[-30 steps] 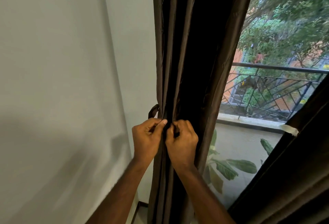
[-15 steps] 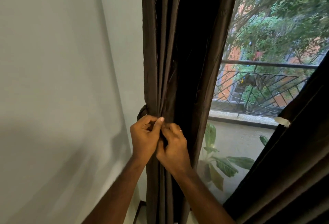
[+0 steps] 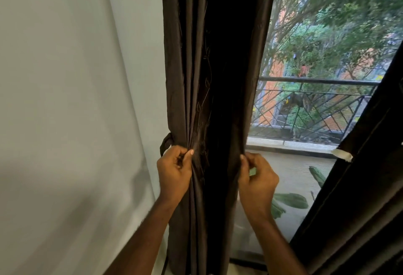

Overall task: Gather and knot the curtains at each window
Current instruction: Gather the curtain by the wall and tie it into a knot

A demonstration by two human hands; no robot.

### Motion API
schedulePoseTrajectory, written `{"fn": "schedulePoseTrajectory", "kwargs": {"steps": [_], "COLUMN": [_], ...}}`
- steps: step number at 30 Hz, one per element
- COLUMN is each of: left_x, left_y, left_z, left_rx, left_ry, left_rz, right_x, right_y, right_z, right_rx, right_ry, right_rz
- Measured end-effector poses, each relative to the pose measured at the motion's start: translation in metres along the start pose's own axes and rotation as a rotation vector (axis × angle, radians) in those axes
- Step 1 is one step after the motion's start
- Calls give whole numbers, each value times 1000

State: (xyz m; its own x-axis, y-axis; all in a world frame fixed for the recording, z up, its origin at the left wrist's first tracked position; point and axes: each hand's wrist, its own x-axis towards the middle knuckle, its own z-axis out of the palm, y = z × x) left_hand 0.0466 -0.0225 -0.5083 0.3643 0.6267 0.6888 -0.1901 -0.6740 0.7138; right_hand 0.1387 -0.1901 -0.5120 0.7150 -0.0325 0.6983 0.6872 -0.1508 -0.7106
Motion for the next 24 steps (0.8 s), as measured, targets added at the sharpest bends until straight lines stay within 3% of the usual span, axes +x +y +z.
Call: {"fn": "schedulePoseTrajectory", "kwargs": {"steps": [3, 8, 14, 24], "left_x": [1, -2, -10, -16], "left_y": [2, 6, 17, 16], "left_z": [-4, -7, -10, -27], "left_rx": [21, -2, -84, -264], "left_ry": [13, 11, -62, -137], "left_rz": [11, -18, -73, -155], "right_x": [11, -28, -39, -45], "right_y": [10, -16, -42, -54], "right_z": [-4, 23, 55, 54], "right_rx": [2, -73, 14, 211], "right_ry": [210, -173, -263, -317], "right_rz": [167, -216, -241, -114]}}
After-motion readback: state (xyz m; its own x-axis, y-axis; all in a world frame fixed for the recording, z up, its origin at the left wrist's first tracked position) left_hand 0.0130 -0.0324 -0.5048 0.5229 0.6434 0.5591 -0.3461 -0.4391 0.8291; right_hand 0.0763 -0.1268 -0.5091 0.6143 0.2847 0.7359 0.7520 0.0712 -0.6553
